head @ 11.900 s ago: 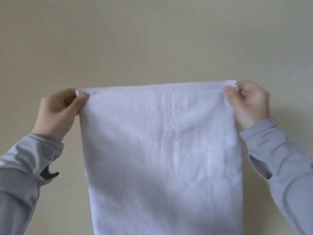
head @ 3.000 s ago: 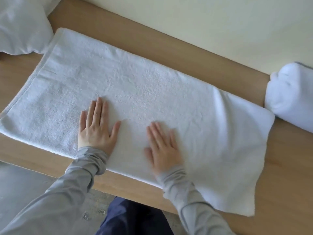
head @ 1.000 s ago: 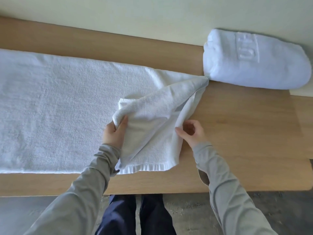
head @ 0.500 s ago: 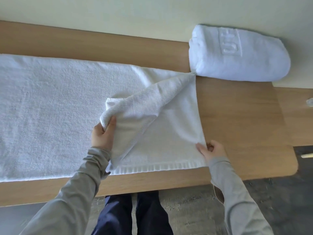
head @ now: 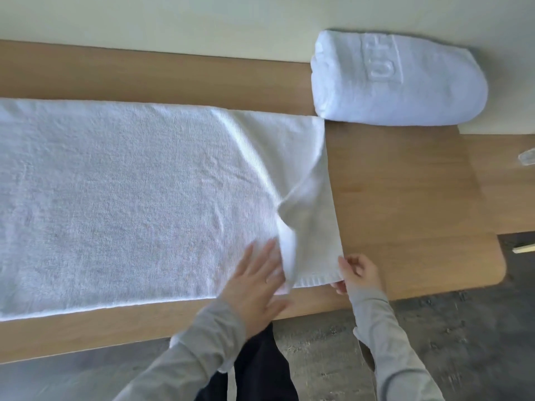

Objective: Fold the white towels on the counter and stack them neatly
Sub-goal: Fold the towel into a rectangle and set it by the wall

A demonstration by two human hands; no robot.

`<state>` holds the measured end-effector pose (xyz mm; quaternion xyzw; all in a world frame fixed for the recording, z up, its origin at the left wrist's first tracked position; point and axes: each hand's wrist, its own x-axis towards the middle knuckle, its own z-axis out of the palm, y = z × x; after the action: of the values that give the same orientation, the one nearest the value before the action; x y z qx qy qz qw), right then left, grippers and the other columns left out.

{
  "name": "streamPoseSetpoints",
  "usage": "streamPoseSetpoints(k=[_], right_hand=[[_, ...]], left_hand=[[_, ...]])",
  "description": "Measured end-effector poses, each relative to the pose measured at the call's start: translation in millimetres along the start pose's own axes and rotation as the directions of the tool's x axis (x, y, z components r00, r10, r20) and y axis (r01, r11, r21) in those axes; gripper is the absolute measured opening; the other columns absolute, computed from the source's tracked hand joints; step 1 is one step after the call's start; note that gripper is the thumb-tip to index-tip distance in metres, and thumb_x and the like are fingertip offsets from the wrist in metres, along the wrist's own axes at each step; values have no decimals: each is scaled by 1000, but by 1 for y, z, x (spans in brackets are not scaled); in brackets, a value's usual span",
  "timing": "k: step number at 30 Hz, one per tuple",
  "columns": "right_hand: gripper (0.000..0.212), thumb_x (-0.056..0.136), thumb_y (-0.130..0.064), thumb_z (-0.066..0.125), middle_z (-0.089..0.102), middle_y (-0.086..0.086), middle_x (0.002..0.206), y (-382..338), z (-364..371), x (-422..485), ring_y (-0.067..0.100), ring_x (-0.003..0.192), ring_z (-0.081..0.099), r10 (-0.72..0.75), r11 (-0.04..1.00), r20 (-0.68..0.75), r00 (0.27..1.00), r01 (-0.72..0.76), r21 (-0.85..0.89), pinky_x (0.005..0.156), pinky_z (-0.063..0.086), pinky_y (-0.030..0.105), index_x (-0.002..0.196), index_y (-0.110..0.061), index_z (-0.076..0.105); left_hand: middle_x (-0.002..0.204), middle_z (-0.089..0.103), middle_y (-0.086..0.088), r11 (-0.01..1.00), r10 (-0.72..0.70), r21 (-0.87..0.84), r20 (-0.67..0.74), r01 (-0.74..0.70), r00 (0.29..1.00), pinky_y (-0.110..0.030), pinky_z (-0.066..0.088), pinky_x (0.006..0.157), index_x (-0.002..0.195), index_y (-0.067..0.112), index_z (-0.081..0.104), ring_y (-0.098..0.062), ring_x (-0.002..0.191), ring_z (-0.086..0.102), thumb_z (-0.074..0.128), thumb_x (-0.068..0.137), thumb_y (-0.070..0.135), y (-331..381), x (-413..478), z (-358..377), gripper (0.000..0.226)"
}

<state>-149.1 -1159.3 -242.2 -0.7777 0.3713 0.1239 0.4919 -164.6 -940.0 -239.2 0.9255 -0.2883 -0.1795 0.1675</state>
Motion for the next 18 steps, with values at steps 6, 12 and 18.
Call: streamPoseSetpoints(k=[6,12,18], right_hand=[[53,95,-49,33,65,11,79,-6,-14,1,23,61,59,90,986,-48,995,-82,148,44,52,25,103,-2,58],[40,81,-59,51,59,-4,89,-34,7,-11,10,77,55,-200,962,-61,978,184,-202,67,42,21,97,-23,57],[24,83,-27,66,51,5,85,-27,0,-1,21,71,49,-226,868,41,973,220,-446,58,35,26,77,-6,58]], left_hand=[[149,35,-5,996,62,-47,-231,-75,971,-50,19,114,138,21,47,-33,138,31,40,92,43,-6,-2,6,52],[152,26,-14,878,-472,-88,-328,471,819,-46,14,114,143,10,35,-32,141,22,21,92,51,-62,6,-19,67],[157,17,-9,851,-487,38,-311,523,816,-47,10,117,149,15,23,-26,144,15,17,93,56,-71,11,-7,70]])
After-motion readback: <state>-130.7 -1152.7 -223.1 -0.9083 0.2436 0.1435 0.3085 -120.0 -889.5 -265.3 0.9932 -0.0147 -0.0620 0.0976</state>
